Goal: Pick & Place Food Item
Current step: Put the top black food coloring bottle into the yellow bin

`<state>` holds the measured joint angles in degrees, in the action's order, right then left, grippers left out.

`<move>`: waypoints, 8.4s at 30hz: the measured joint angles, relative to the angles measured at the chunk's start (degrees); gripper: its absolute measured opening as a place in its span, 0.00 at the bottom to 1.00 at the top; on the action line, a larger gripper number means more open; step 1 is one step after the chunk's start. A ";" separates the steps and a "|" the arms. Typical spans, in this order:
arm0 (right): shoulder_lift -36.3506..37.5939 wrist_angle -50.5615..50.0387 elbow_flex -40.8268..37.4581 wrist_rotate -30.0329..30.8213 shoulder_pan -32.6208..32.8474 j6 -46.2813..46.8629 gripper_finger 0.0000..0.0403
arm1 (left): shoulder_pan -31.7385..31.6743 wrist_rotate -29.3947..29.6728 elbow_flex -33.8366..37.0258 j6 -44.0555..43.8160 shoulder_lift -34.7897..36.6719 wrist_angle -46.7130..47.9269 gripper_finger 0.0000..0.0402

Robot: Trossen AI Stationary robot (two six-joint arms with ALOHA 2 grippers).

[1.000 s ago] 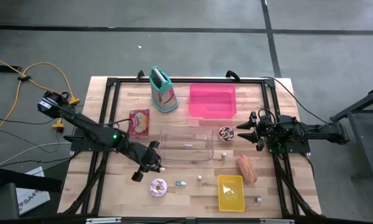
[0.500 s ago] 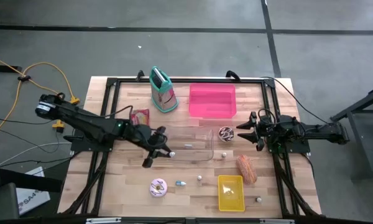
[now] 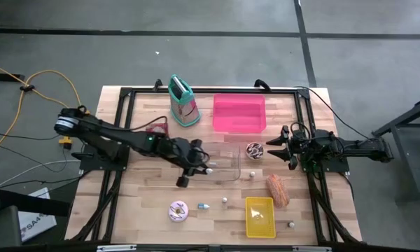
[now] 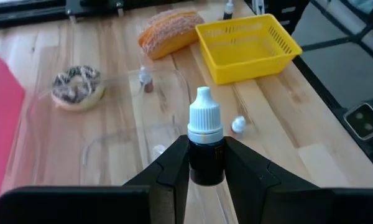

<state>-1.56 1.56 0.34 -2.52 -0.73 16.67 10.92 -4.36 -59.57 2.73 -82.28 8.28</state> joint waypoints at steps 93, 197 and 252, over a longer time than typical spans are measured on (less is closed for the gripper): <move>-10.86 16.67 2.12 4.51 9.22 -5.94 0.43 | -0.31 1.49 -13.82 4.14 -14.12 -0.20 0.21; -78.49 18.67 41.38 38.40 31.12 -23.76 0.43 | 0.15 1.57 -13.77 2.44 -14.12 -4.72 0.21; -78.49 18.39 41.38 36.87 31.12 -22.48 0.16 | 0.15 1.57 -13.77 2.30 -14.12 -4.70 0.21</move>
<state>-80.05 19.94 41.71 34.34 30.39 -5.81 11.07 -2.79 -73.34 5.04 -96.40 3.57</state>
